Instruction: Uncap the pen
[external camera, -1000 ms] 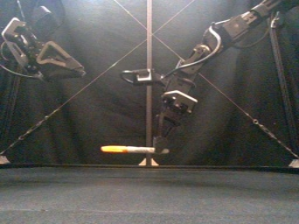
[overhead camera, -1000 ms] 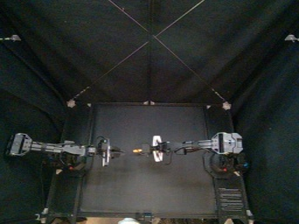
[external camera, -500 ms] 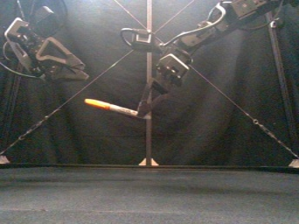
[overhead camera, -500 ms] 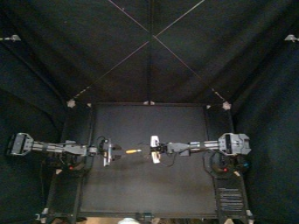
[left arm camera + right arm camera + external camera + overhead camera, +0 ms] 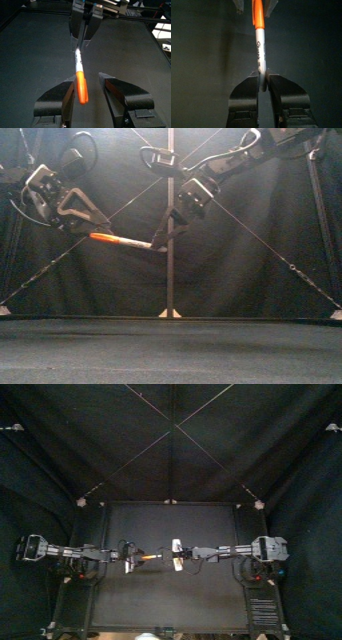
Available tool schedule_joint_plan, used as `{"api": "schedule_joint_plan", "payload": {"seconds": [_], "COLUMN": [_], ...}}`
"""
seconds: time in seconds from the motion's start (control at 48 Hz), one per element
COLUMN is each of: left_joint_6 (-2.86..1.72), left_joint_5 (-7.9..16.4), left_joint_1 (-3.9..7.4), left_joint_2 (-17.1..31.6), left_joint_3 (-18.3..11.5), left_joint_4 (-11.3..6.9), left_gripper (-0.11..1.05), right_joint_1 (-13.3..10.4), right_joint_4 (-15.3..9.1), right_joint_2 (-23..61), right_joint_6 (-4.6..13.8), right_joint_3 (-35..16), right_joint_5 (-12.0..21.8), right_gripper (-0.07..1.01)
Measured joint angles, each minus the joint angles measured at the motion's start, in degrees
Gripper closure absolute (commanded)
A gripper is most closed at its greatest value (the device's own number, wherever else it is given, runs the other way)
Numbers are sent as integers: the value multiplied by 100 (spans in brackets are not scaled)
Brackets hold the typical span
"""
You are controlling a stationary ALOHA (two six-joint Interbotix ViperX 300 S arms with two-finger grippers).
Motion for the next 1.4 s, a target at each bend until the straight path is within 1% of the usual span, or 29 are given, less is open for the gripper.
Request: {"api": "schedule_joint_plan", "payload": {"seconds": [0.021, 0.062, 0.104, 0.125, 0.146, 0.208, 0.229, 0.271, 0.292, 0.312, 0.354, 0.438, 0.583, 0.646, 0.688, 0.792, 0.938, 0.979, 1.042, 1.062, 1.083, 1.104, 1.208, 1.25, 1.354, 1.396], "left_joint_6": [9, 0, 0, 9, 0, 0, 9, 0, 9, 0, 9, -9, -9, -26, -26, -26, -26, -26, -26, -18, -26, -18, -18, -18, -18, -18], "left_joint_5": [0, 0, 0, 0, -9, -9, 0, -9, -9, -9, -9, -9, -9, -9, -9, -9, -9, -9, 0, -9, 0, 0, 0, 0, 9, 18], "left_joint_1": [9, 26, 44, 53, 62, 114, 132, 167, 176, 185, 193, 202, 193, 193, 193, 193, 193, 193, 193, 193, 185, 185, 176, 176, 167, 176], "left_joint_2": [9, 9, 9, 9, 9, 0, -9, -26, -18, -26, -26, -35, -35, -26, -35, -35, -26, -35, -26, -26, -35, -35, -35, -35, -70, -97], "left_joint_3": [-9, 0, 0, 0, -9, 0, 0, 0, 0, 0, 0, 0, 0, -9, 0, 0, 0, -9, 0, 0, 0, 0, 0, 0, -9, 0], "left_joint_4": [0, 0, 0, 0, 0, 0, 0, 0, 0, 0, 0, 0, 0, 0, -9, -88, -281, -308, -325, -325, -325, -325, -325, -325, -325, -325], "left_gripper": [17, 17, 17, 17, 17, 17, 17, 17, 17, 18, 18, 18, 18, 18, 18, 18, 19, 21, 27, 29, 32, 34, 46, 50, 57, 58], "right_joint_1": [0, 0, 0, 0, 9, 18, 9, 18, 26, 26, 26, 26, 26, 26, 26, 26, 26, 26, 26, 26, 26, 26, 26, 26, 26, 18], "right_joint_4": [0, 0, 0, 0, 0, 0, 0, 0, 0, 0, 0, 0, 0, 0, 0, -9, -9, -9, -9, -9, -9, -9, -9, -9, -9, -9], "right_joint_2": [0, -9, -9, -9, -18, -18, -9, -9, -18, -9, -18, -18, -18, -18, -26, -53, -97, -114, -132, -132, -141, -149, -185, -202, -220, -237], "right_joint_6": [9, 0, 0, 9, 0, 0, 9, 9, 0, 0, 9, 9, 9, 9, 9, 9, 9, 9, 9, 18, 44, 62, -26, 0, 9, 9], "right_joint_3": [9, 0, 0, 0, 0, 0, 0, 0, 0, 0, 0, 0, 0, 0, 0, 0, 9, 0, 0, 9, 0, 0, 0, 0, 9, 18], "right_joint_5": [0, -9, -9, -9, -9, -9, -9, -18, -9, -18, -18, -18, -18, -18, -18, -18, -18, -18, -18, -18, -9, -18, -18, -18, -18, -18], "right_gripper": [50, 50, 50, 50, 50, 50, 50, 50, 50, 50, 50, 50, 50, 50, 50, 50, 50, 50, 50, 50, 50, 50, 50, 50, 50, 50]}}
